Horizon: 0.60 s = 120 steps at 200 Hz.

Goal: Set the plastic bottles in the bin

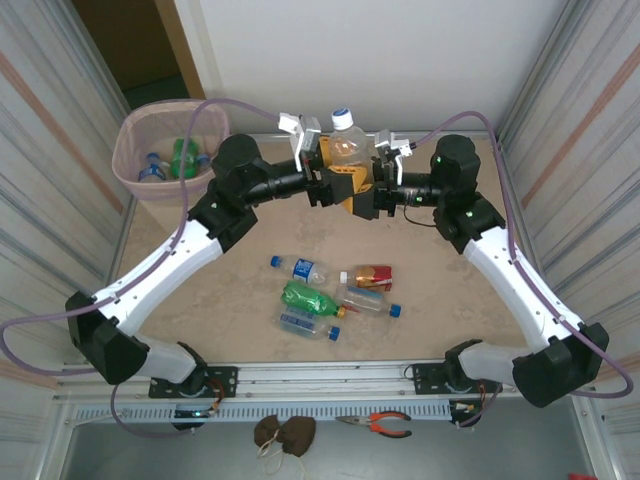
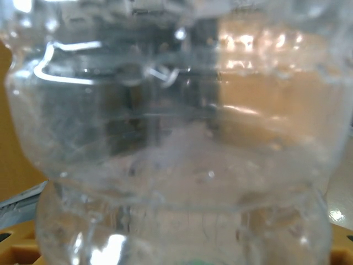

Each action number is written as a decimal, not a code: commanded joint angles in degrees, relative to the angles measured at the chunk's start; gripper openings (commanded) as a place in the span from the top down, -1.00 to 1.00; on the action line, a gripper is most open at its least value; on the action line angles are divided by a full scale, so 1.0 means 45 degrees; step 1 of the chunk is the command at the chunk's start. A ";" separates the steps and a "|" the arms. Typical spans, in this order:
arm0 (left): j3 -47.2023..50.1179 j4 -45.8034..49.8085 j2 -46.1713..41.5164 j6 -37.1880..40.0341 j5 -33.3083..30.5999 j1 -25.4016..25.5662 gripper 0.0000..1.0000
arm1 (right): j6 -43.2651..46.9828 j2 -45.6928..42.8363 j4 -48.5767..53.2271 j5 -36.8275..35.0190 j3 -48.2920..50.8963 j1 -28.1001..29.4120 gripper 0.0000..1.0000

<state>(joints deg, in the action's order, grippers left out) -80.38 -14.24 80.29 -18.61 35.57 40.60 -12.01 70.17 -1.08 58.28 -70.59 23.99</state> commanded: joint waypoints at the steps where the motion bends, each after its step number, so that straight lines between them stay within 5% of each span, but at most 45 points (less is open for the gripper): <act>1: -0.0443 -0.0888 0.0137 -0.0159 0.0559 0.0118 -0.44 | -0.0324 -0.0388 -0.0401 0.0229 0.0138 0.0084 -0.22; 68: -0.0187 -0.1455 -0.0005 -0.0128 0.0632 0.0140 -0.14 | -0.0415 -0.0547 -0.0280 -0.0096 0.0168 0.0097 -0.28; 120: -0.0574 0.0573 -0.0628 0.1349 -0.0467 -0.0020 -0.10 | 0.0310 -0.0862 0.0982 -0.0530 0.0077 0.0119 -0.76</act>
<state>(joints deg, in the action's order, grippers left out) -80.51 -15.49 80.58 -17.28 35.77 40.88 -12.53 68.60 0.19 56.88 -70.57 24.16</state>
